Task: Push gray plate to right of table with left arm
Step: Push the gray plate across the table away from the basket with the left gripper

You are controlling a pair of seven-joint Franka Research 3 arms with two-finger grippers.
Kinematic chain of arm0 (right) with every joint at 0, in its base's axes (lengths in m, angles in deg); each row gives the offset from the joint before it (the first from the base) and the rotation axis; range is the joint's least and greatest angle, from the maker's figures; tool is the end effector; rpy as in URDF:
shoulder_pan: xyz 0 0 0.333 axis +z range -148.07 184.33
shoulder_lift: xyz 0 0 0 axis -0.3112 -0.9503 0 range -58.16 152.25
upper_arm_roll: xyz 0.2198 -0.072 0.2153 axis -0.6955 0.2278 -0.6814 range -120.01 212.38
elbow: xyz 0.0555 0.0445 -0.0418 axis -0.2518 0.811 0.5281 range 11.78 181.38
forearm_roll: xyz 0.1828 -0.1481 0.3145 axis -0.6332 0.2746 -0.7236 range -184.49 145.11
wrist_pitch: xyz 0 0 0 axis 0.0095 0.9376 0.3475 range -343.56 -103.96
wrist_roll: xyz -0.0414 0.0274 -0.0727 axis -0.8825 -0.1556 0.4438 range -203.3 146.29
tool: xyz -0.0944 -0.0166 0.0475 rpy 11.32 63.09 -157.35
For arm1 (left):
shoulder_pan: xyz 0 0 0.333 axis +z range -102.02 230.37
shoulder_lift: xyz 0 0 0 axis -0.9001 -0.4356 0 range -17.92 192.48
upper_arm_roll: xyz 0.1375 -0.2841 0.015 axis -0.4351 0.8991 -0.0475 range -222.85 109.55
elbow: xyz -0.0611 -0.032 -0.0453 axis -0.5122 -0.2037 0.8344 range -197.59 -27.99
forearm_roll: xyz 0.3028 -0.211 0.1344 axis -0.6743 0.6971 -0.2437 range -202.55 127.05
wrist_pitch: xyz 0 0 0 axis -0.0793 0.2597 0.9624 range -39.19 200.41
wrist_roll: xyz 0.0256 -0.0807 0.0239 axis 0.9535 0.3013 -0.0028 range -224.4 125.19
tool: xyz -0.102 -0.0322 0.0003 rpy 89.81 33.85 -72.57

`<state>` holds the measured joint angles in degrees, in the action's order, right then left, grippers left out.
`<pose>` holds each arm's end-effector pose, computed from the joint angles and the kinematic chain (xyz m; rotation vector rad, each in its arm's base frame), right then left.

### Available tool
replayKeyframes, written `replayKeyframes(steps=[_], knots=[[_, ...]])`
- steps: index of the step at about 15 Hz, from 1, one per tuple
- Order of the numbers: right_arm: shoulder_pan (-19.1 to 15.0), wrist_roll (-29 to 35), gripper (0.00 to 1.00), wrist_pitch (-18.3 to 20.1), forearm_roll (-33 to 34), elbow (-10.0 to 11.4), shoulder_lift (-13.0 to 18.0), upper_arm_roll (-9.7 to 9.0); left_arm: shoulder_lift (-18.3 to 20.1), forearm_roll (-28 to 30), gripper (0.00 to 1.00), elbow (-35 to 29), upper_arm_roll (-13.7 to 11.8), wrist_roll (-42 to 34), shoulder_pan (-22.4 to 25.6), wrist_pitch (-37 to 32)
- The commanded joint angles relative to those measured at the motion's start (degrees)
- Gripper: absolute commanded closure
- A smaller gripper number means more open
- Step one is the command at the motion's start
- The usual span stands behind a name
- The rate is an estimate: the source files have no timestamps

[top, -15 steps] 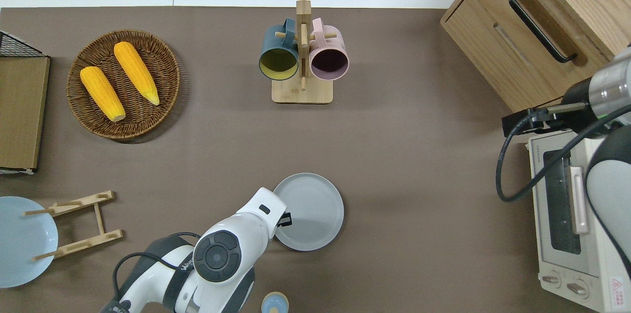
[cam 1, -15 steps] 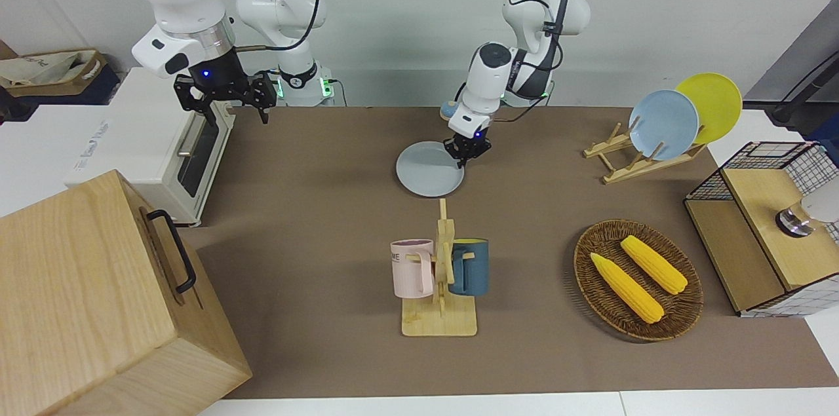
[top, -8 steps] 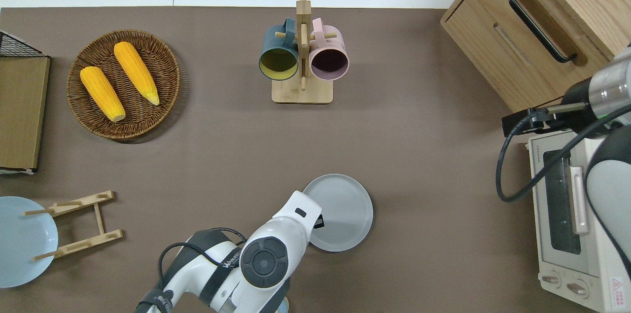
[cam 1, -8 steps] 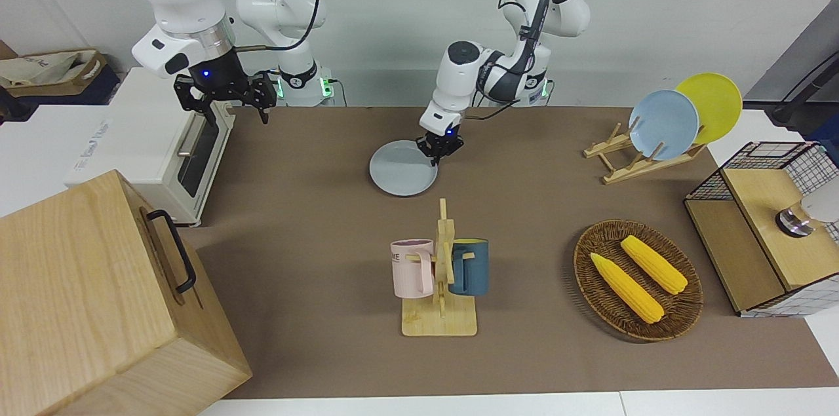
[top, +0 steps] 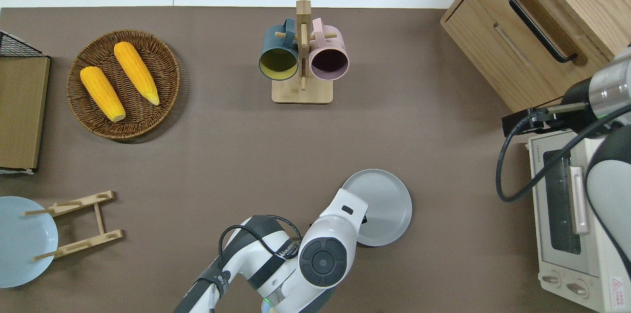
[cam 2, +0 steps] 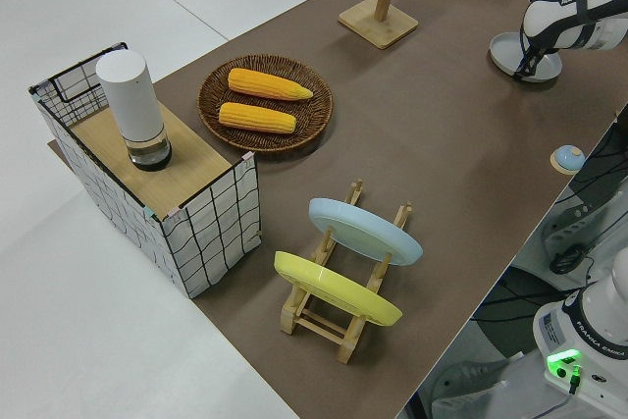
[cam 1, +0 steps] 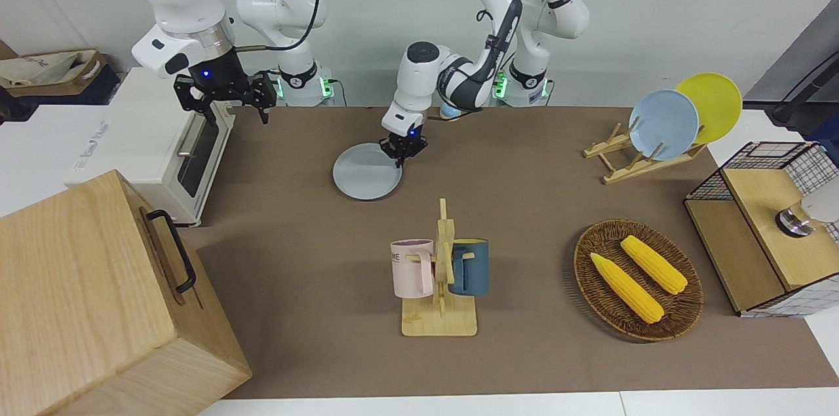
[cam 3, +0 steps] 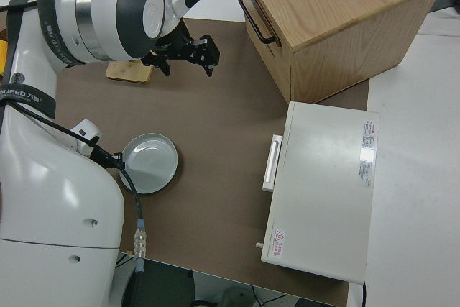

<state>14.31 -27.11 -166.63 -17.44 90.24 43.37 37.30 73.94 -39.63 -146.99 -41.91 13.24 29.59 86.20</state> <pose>0.5693 0.0430 0.6253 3.1098 0.0973 -0.0223 0.3757 -0.4353 0.3028 2.9252 0.3258 0.1256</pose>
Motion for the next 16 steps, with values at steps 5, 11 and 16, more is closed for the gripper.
replayKeyframes(steps=[5,11,16], knots=[[0.0,0.2,0.017,0.6,-0.4,-0.1,0.3,0.01,-9.9,-5.5,1.00,13.1,-0.9,10.1,-5.4,-2.5],[0.0,0.2,0.017,0.6,-0.4,-0.1,0.3,0.01,-12.6,-6.9,0.99,17.4,-0.9,11.5,-6.3,-3.6],[0.0,0.2,0.017,0.6,-0.4,-0.2,0.3,0.01,-12.6,-6.2,0.01,21.0,-1.2,11.5,-6.2,-8.1]])
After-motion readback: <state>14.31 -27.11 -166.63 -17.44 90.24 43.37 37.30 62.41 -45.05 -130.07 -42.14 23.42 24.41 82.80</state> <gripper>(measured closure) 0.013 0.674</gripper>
